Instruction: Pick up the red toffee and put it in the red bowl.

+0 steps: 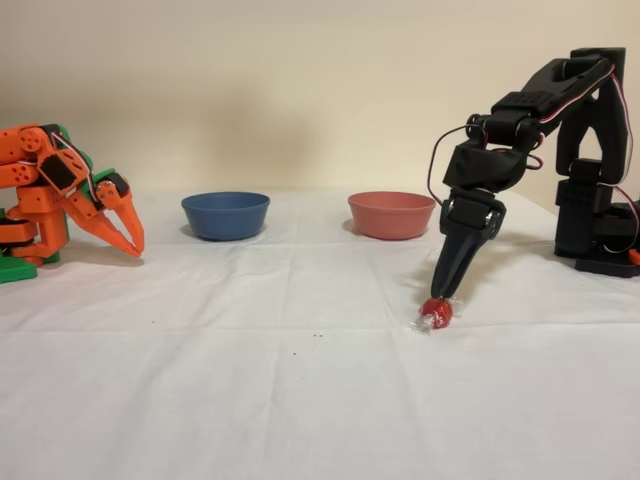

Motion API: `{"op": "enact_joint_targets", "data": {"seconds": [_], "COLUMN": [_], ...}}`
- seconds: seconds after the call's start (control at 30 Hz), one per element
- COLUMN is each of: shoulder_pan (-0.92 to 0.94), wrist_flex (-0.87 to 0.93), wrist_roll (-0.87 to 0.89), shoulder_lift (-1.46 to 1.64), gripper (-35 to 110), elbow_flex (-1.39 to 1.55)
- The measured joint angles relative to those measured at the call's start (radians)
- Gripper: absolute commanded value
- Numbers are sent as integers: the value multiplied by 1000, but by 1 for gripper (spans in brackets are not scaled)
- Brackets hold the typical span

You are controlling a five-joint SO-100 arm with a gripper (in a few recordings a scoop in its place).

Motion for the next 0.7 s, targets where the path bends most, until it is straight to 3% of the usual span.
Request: {"op": "enact_joint_targets", "data": {"seconds": [0.7], "shoulder_pan": [0], "wrist_flex": [-87], "wrist_roll": [0], "shoulder_lift": [-21], "gripper": [30], "elbow_flex": [41]}}
